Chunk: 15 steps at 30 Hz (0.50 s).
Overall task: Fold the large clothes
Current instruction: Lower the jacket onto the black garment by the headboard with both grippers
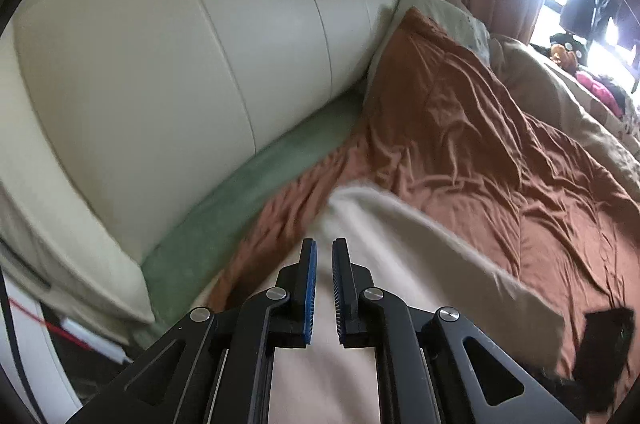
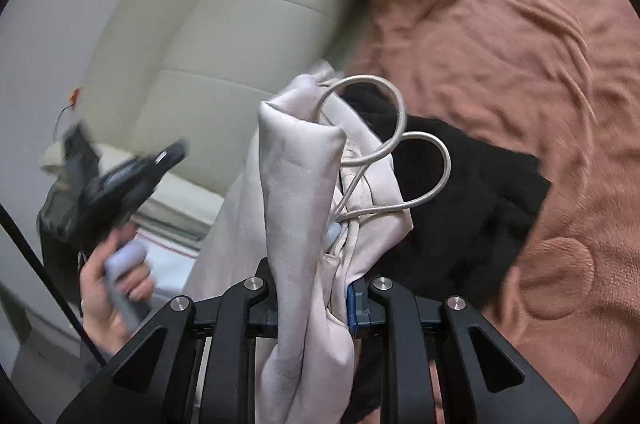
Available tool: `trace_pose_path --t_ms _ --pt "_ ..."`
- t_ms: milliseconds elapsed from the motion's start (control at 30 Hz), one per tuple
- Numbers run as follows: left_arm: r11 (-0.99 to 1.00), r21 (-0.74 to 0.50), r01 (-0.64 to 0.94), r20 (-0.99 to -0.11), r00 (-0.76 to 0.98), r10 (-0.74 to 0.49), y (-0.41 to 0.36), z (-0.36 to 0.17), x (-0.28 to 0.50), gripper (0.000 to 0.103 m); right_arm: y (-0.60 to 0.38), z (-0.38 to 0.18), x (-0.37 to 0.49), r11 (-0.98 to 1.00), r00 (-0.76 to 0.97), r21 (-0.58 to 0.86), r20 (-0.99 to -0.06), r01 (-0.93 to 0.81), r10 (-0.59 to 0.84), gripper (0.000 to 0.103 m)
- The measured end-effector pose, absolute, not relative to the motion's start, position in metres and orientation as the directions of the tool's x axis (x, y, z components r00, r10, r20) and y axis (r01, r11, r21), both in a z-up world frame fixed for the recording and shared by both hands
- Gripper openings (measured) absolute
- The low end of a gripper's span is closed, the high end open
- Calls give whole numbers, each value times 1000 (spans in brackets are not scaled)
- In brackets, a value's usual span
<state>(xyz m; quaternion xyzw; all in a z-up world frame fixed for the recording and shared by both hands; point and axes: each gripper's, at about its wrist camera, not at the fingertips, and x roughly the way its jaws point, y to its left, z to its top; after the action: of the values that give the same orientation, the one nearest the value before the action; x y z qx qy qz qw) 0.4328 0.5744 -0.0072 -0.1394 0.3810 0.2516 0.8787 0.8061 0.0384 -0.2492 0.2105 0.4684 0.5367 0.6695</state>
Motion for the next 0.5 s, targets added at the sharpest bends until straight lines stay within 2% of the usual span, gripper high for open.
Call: trace_pose_path --t_ms 67,133,167,267,400,500 --pt "829 -30 -558 -753 558 348 572 -15 408 13 41 -254 801 318 -35 808 -385 -497 922 20" --pt "822 -50 -568 -759 556 338 572 -22 385 30 43 -253 795 325 -37 808 -392 -492 919 21" --pt "813 -50 -580 -759 551 347 569 -23 372 43 35 -254 800 328 -39 808 -396 -489 917 22" --pt "789 -54 -612 -745 551 376 558 -24 332 63 33 -249 803 347 -44 808 -416 -476 908 27" --pt "750 -115 -651 -733 565 379 544 -30 283 79 23 -263 813 368 -33 801 -434 -472 900 29" --pt "715 -142 -685 -735 557 388 539 -37 262 81 20 -264 810 373 -27 802 -434 -466 901 29"
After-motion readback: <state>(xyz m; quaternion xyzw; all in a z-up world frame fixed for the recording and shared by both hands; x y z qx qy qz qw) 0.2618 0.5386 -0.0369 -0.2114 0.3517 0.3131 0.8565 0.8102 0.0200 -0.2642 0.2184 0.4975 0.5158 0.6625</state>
